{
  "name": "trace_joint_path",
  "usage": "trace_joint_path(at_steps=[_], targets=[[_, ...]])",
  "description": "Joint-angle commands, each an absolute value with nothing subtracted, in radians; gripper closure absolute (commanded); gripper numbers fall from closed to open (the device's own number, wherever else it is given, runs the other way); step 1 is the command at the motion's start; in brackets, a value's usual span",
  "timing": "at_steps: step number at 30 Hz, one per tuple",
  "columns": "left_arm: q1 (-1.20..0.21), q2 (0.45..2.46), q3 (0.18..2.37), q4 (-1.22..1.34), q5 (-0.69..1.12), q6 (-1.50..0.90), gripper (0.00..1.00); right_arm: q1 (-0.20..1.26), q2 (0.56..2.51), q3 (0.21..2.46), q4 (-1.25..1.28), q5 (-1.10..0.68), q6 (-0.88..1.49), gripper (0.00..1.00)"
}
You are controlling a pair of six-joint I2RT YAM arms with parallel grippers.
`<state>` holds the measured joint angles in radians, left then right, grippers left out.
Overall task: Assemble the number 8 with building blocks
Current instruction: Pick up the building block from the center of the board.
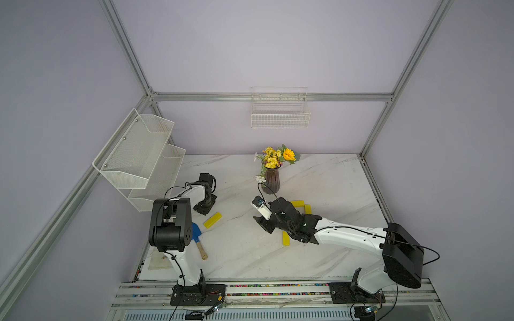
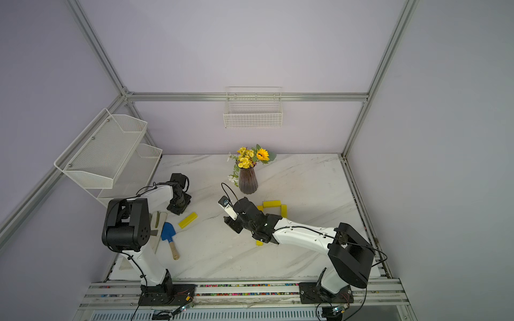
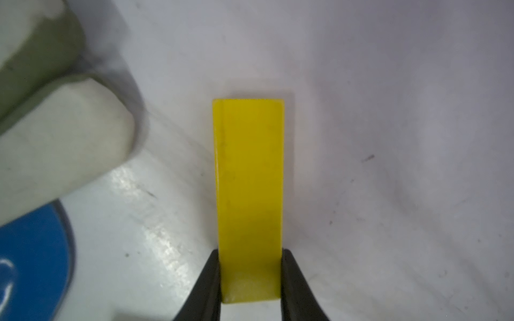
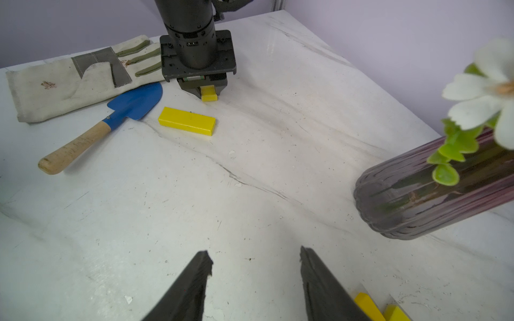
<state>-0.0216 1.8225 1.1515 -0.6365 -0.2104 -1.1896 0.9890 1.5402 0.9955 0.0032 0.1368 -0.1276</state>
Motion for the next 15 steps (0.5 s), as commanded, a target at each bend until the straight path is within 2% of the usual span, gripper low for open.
trace_joint_path(at_steps=[1, 15], targets=[[-0.071, 1.739, 1.16, -0.645, -0.2, -1.144, 0.95, 0.987, 1.474, 0.998, 0.008, 0.192, -0.096, 0.43], [-0.223, 1.357, 1.031, -0.749, -0.142, -1.078, 0.94, 0.988, 1.214, 0.996, -0.111, 0.326, -0.02, 0.43]])
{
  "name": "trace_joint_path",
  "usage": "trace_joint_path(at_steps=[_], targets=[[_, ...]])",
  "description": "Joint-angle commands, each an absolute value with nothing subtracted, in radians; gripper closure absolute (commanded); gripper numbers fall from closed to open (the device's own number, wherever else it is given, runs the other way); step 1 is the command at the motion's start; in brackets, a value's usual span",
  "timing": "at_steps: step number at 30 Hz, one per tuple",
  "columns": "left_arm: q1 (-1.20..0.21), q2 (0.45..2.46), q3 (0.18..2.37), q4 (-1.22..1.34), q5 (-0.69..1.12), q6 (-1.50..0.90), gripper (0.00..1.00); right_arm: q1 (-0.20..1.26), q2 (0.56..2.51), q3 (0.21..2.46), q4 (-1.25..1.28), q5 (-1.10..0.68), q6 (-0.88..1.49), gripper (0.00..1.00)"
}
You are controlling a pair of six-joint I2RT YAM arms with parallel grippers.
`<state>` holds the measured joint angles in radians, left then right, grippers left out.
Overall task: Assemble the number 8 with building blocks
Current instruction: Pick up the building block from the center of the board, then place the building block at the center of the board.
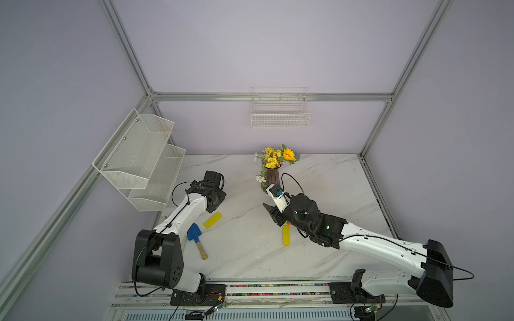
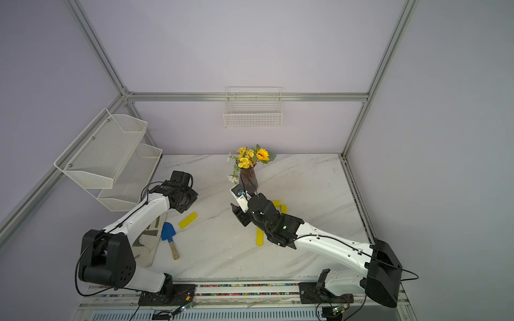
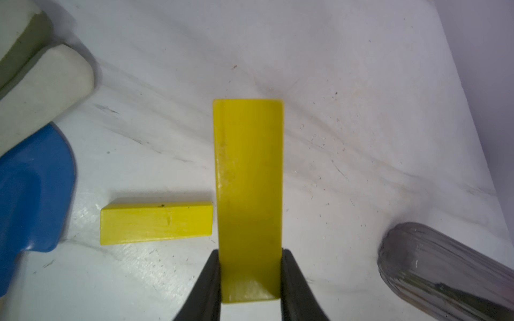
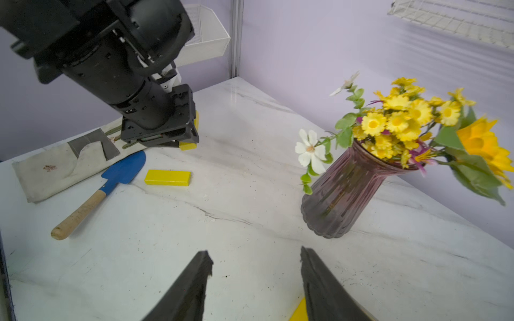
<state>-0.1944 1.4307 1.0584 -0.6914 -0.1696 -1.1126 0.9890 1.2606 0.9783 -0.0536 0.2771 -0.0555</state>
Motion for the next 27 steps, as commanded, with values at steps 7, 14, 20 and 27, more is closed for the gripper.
trace_joint_path(at_steps=[7, 14, 20, 27], targets=[[-0.407, 1.231, 0.955, -0.848, -0.092, -1.085, 0.94, 0.987, 1.154, 1.08, -0.232, 0.509, 0.033, 0.43], [-0.661, 1.289, 1.001, -0.93, -0.039, -1.052, 0.93, 0.988, 1.199, 1.163, -0.312, 0.707, 0.097, 0.4], [-0.848, 1.475, 1.132, -0.938, 0.044, -0.972, 0.94, 0.983, 1.199, 1.187, -0.382, 0.791, 0.174, 0.37], [-0.954, 1.697, 1.344, -0.906, 0.118, -0.895, 0.94, 0.973, 1.165, 1.228, -0.509, 0.966, 0.292, 0.24]])
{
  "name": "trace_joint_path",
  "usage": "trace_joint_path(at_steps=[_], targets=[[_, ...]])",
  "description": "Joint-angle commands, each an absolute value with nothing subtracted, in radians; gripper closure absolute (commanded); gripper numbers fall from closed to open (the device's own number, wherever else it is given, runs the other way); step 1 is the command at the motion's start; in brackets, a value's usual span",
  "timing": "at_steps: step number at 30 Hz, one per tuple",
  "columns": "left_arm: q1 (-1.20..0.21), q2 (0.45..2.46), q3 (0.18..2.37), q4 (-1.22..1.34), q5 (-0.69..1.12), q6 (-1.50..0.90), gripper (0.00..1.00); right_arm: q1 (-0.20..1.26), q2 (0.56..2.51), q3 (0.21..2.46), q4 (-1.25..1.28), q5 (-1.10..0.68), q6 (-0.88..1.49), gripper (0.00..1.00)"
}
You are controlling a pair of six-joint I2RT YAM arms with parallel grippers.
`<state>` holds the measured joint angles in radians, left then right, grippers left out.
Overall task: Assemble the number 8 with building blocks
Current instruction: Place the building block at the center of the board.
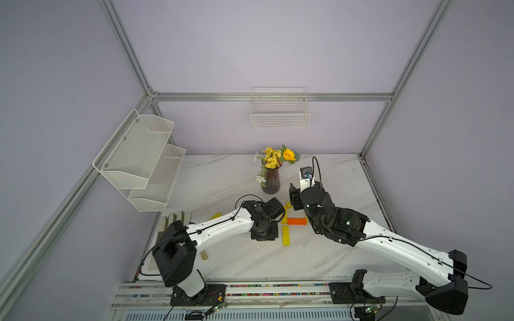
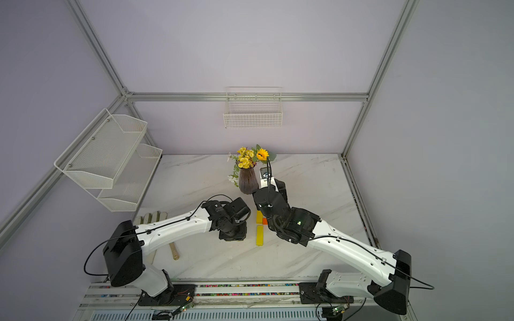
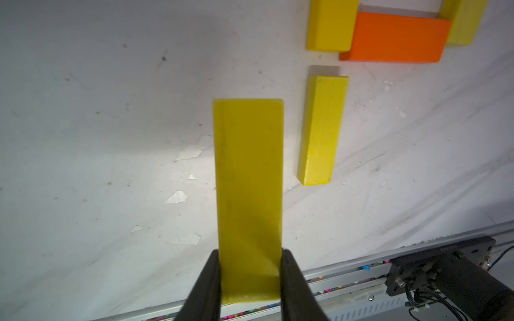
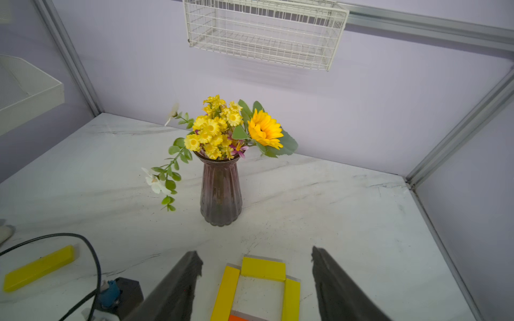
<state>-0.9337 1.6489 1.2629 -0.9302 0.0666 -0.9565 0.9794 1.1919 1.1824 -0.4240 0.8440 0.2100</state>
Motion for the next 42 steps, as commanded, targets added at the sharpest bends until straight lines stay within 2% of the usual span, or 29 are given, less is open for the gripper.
trace_joint_path(at_steps=[1, 8, 20, 24, 26, 28, 36, 42], targets=[[-0.967, 1.737, 1.374, -0.895, 0.134, -0.885, 0.94, 0.971, 1.166, 1.242, -0.536, 0.992, 0.305, 0.22], [-1.017, 1.962, 1.574, -0.844, 0.248, -0.86, 0.93, 0.939, 1.146, 1.327, -0.644, 1.16, 0.35, 0.03], [-1.061, 2.082, 1.698, -0.854, 0.249, -0.868, 0.91, 0.904, 1.082, 1.287, -0.669, 1.123, 0.392, 0.03], [-1.066, 2.084, 1.696, -0.855, 0.252, -0.868, 0.8, 0.9, 1.077, 1.279, -0.69, 1.096, 0.418, 0.03], [-1.069, 2.086, 1.697, -0.855, 0.255, -0.863, 0.66, 0.899, 1.076, 1.275, -0.705, 1.084, 0.435, 0.03], [-1.071, 2.087, 1.7, -0.855, 0.263, -0.856, 0.59, 0.899, 1.074, 1.269, -0.71, 1.076, 0.443, 0.03], [-1.076, 2.1, 1.694, -0.826, 0.309, -0.843, 0.5, 0.899, 1.073, 1.259, -0.729, 1.072, 0.474, 0.03], [-1.078, 1.951, 1.626, -0.826, 0.169, -0.809, 0.37, 0.883, 0.985, 1.229, -0.762, 1.043, 0.615, 0.03]])
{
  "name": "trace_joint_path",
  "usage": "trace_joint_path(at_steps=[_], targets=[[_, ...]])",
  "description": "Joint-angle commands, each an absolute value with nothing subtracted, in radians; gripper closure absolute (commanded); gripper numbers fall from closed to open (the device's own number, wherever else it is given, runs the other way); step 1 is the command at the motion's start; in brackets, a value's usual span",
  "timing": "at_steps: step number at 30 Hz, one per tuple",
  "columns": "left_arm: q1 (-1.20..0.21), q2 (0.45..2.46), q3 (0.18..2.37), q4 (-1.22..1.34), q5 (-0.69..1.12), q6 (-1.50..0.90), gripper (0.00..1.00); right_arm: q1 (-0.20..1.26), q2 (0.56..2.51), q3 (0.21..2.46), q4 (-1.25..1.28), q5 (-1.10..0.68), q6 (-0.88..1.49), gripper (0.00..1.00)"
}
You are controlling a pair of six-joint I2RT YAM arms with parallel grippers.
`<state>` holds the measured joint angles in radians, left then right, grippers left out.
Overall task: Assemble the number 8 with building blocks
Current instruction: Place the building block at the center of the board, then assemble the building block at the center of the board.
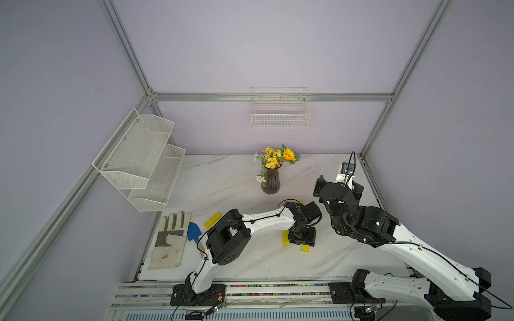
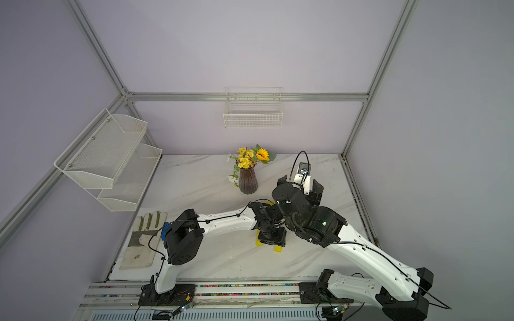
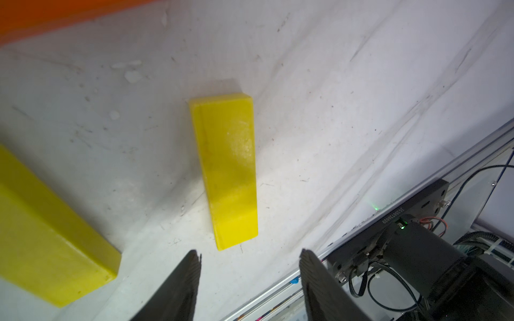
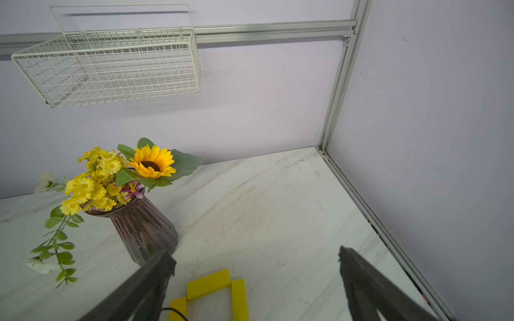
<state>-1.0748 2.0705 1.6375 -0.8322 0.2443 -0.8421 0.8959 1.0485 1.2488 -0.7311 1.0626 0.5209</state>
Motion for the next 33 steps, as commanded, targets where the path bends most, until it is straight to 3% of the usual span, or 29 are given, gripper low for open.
trace_joint_path(at_steps=[1, 5, 10, 13, 18, 19, 23, 28, 33], targets=[[-1.078, 1.91, 1.609, -0.825, 0.132, -0.803, 0.36, 0.882, 0.957, 1.208, -0.721, 1.023, 0.597, 0.03], [-1.078, 1.702, 1.503, -0.815, -0.095, -0.795, 0.3, 0.881, 0.903, 1.102, -0.657, 0.983, 0.684, 0.03], [-1.012, 1.376, 1.309, -0.806, -0.408, -0.915, 0.22, 0.873, 1.01, 1.028, -0.752, 0.661, 0.902, 0.03], [-0.861, 1.225, 1.169, -0.702, -0.339, -0.952, 0.21, 0.892, 1.151, 0.993, -0.871, 0.541, 1.093, 0.03], [-0.674, 1.133, 1.077, -0.631, -0.3, -0.95, 0.19, 0.934, 1.172, 0.79, -0.707, 0.417, 1.254, 0.03], [-0.649, 1.129, 1.079, -0.633, -0.306, -0.941, 0.18, 0.936, 1.162, 0.764, -0.694, 0.409, 1.282, 0.09], [-0.586, 1.13, 1.088, -0.633, -0.312, -0.916, 0.12, 0.936, 1.132, 0.705, -0.711, 0.385, 1.343, 0.25], [-0.538, 1.145, 1.051, -0.569, -0.26, -0.917, 0.0, 0.936, 1.199, 0.7, -0.656, 0.319, 1.305, 0.25], [-0.516, 1.178, 1.04, -0.551, -0.216, -0.92, 0.0, 0.934, 1.346, 0.747, -0.653, 0.303, 1.275, 0.23]])
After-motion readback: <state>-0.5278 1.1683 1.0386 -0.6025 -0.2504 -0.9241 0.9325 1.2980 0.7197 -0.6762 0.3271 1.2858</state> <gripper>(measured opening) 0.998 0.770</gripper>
